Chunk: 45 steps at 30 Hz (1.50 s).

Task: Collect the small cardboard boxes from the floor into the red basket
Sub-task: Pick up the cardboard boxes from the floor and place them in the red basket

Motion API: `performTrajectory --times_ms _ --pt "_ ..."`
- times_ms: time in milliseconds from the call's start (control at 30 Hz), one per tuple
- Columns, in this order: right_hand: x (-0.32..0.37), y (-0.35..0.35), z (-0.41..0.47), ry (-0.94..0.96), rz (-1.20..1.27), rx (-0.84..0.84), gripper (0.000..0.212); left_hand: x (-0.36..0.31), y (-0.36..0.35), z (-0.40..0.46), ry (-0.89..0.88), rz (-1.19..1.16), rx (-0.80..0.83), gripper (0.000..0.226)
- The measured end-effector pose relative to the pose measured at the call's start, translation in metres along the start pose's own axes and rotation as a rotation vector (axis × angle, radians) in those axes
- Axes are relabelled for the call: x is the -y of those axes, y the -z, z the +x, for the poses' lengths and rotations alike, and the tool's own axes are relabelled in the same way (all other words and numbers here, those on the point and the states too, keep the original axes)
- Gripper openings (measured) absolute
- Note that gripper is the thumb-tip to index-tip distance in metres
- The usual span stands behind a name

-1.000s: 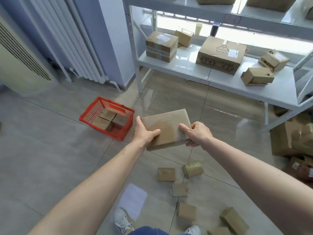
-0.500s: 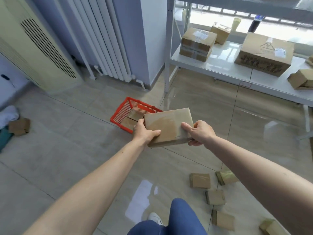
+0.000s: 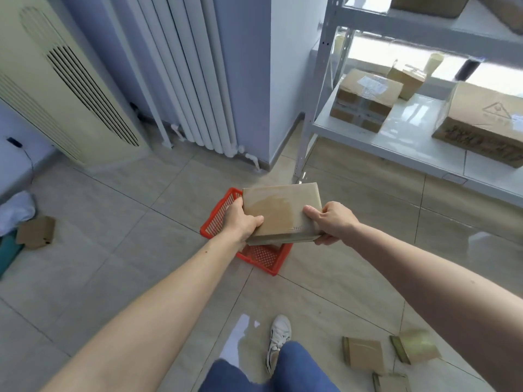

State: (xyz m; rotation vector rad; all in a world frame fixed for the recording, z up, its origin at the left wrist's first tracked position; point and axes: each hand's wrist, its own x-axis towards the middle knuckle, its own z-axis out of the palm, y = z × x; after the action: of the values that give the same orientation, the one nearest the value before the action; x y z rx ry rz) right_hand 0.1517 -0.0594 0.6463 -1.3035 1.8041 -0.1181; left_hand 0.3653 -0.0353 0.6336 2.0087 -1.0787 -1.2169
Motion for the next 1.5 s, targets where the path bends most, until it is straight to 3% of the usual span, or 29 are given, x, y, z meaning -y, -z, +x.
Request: performTrajectory --times_ms 267,400,733,933,1067,1200,1333,1500 --pt "0.068 -0.028 0.062 -0.097 0.051 0.023 0.053 -0.006 0.048 0.097 -0.004 0.110 0.052 0.048" --pt "0.088 -0.054 0.089 -0.179 0.156 -0.024 0.053 -0.009 0.070 0.148 -0.040 0.214 0.158 0.062" --pt "0.073 -0.123 0.149 -0.444 0.362 -0.113 0.046 0.023 0.046 0.251 -0.082 0.316 0.424 0.071" --pt "0.019 -0.179 0.225 -0.557 0.307 -0.162 0.050 0.108 -0.020 0.320 -0.097 0.380 0.412 0.082" --pt "-0.028 -0.234 0.270 -0.577 0.183 -0.138 0.040 0.177 -0.064 0.351 -0.040 0.352 0.359 0.071" --pt "-0.093 -0.301 0.312 -0.623 0.215 -0.135 0.038 0.254 -0.105 0.374 0.008 0.339 0.352 0.056" --pt "-0.139 -0.359 0.355 -0.654 0.216 -0.143 0.036 0.327 -0.136 0.401 0.051 0.322 0.407 0.055" --pt "-0.170 -0.407 0.395 -0.692 0.142 -0.010 0.033 0.393 -0.167 0.429 0.042 0.413 0.414 0.053"
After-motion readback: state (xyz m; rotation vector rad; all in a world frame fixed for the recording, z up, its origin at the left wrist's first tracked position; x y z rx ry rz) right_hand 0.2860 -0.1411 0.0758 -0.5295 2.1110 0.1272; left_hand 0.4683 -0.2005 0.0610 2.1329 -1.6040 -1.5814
